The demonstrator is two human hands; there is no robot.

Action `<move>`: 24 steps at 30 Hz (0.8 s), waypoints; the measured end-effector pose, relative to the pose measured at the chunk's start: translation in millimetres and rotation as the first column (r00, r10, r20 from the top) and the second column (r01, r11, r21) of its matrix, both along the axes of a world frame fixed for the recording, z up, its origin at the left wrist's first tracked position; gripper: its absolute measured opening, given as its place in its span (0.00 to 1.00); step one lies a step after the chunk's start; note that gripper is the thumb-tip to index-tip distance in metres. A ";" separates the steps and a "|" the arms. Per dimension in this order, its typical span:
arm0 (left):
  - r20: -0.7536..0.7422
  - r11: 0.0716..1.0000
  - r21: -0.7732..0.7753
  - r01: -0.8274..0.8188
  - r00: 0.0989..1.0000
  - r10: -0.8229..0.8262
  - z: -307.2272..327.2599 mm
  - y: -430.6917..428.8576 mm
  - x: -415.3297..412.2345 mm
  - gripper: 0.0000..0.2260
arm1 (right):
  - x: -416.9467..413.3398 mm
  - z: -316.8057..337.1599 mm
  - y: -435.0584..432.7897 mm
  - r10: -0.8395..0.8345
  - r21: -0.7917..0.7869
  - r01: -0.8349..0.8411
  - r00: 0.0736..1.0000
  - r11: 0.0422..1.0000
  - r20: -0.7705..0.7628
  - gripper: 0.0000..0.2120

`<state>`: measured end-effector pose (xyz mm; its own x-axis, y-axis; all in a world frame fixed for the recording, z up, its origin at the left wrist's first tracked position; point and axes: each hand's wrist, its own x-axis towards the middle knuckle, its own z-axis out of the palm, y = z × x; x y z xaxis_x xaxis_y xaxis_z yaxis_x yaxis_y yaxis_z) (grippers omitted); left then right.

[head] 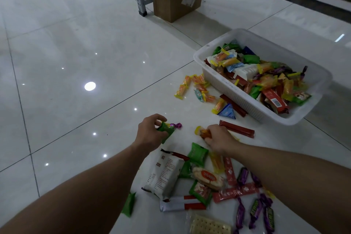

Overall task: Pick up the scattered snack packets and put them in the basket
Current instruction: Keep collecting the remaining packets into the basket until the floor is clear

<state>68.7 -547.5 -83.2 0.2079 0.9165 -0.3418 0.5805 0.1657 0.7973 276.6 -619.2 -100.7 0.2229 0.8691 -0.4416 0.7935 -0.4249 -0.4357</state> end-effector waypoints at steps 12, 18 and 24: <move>0.150 0.997 0.056 -0.057 0.988 0.048 35.1 20.6 45.8 0.14 | 23.5 63.1 35.9 -0.288 0.100 0.400 0.792 0.911 -0.538 0.06; 0.239 0.984 0.099 -0.149 0.963 0.122 59.3 30.3 94.4 0.15 | 61.6 97.3 34.8 -0.287 0.286 0.441 0.846 0.851 -0.449 0.12; 0.389 0.986 0.060 -0.153 0.914 0.118 90.5 41.2 167.5 0.15 | 116.7 126.7 37.0 -0.390 0.396 0.521 0.844 0.756 -0.368 0.08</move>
